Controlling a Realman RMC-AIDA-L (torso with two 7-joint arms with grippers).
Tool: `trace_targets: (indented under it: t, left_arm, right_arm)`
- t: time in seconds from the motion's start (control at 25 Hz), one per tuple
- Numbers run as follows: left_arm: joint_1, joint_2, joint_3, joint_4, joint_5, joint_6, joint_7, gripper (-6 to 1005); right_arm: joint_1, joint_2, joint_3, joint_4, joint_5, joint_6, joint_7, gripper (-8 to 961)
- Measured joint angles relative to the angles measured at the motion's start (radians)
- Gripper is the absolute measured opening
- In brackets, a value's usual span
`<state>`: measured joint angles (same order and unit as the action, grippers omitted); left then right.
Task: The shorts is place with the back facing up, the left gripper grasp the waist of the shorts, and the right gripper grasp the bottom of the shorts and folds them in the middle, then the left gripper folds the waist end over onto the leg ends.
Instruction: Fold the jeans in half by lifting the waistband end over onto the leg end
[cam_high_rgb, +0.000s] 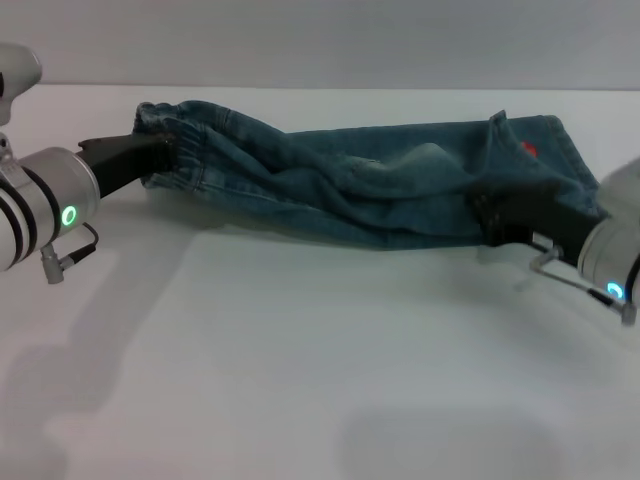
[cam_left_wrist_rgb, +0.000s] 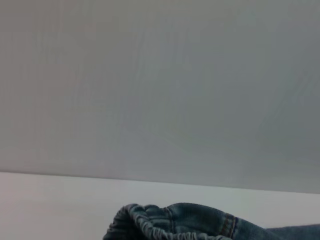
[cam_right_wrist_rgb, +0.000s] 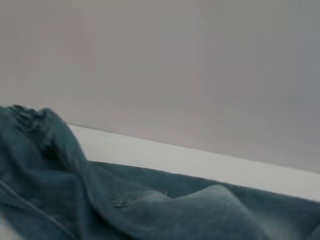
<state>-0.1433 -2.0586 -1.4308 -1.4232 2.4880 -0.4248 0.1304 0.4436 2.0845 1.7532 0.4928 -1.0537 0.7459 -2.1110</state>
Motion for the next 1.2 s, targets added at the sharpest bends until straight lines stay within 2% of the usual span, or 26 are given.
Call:
trace_targets:
  t: [0.12, 0.28, 0.44, 0.56, 0.96, 1.2]
  left_arm:
    - [-0.001, 0.0, 0.0, 0.003, 0.0, 0.0, 0.0, 33]
    - [-0.001, 0.0, 0.0, 0.003, 0.0, 0.0, 0.0, 33]
    - [0.009, 0.0, 0.002, -0.023, -0.001, -0.002, -0.002, 33]
    - [0.024, 0.0, 0.008, -0.064, -0.002, -0.011, -0.002, 33]
    - [0.044, 0.0, 0.029, -0.142, -0.004, -0.029, -0.008, 33]
    - [0.066, 0.0, 0.046, -0.198, -0.005, -0.05, -0.005, 33]
  right_arm:
    - [-0.019, -0.004, -0.038, -0.001, 0.044, 0.013, 0.004, 12]
    - [-0.012, -0.006, -0.039, -0.007, 0.05, 0.002, 0.006, 14]
    - [0.016, -0.006, -0.034, -0.011, 0.05, -0.043, 0.002, 16]
    - [0.064, -0.009, -0.033, -0.03, 0.05, -0.082, -0.001, 18]
    - [0.144, -0.01, -0.039, -0.065, 0.048, -0.132, -0.006, 23]
    - [0.175, -0.012, -0.032, -0.079, 0.045, -0.223, -0.056, 26]
